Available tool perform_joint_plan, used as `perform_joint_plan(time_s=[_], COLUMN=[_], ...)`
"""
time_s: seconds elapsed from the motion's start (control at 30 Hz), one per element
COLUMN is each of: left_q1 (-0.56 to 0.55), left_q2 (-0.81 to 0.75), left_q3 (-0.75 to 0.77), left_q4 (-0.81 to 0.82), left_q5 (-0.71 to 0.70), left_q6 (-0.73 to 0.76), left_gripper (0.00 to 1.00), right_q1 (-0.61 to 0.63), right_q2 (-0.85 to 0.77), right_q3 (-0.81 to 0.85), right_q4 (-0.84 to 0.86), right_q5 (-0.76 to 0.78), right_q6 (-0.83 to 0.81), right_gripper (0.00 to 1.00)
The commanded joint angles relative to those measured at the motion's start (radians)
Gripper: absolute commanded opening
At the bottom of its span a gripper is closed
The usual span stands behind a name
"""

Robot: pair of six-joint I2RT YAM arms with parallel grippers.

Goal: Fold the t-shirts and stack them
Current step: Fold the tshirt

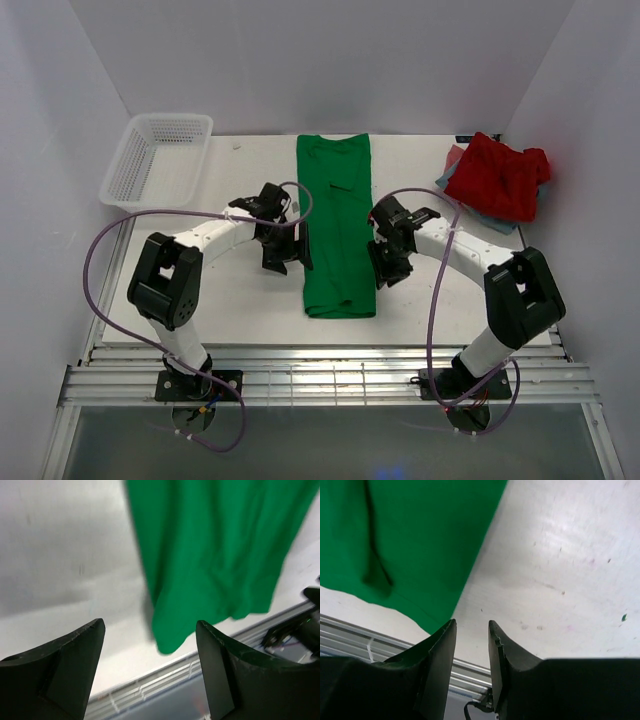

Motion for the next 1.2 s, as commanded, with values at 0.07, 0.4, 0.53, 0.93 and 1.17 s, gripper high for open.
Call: perform_joint_plan(time_s=[0.07,0.4,0.53,0.93,1.17], left_q1=[-0.019,-0.061,-0.074,-0.084,-0.09], left_q2=[-0.169,-0.217,-0.212,-0.156,-0.108], left_q3=[-0.166,-0.314,-0.348,-0.365,-0.356], left_q4=[-0.066,0.018,0.07,0.204,0.222], left_q5=[0.029,0.102,0.135,0.161,0.175], left_q6=[0.001,-0.05,-0.065,-0.1,-0.109], left_gripper=[0.84,0.84,0.85,0.86,0.86], right_q1=[0.015,0.041,0.05,0.062,0.062], right_q2=[-0.117,-0.187,-0.197,-0.17,-0.124], right_q3=[-0.081,-0.248,-0.311,-0.288,-0.247], right_q4=[0.003,0.098,0.154,0.209,0.223], right_q5=[-0.019,-0.113,-0.14,-0.13,-0.122], right_q6=[0.049,0.108,0.135,0.151,0.156], right_gripper=[0.39,0.39,0.39,0.39,0.39])
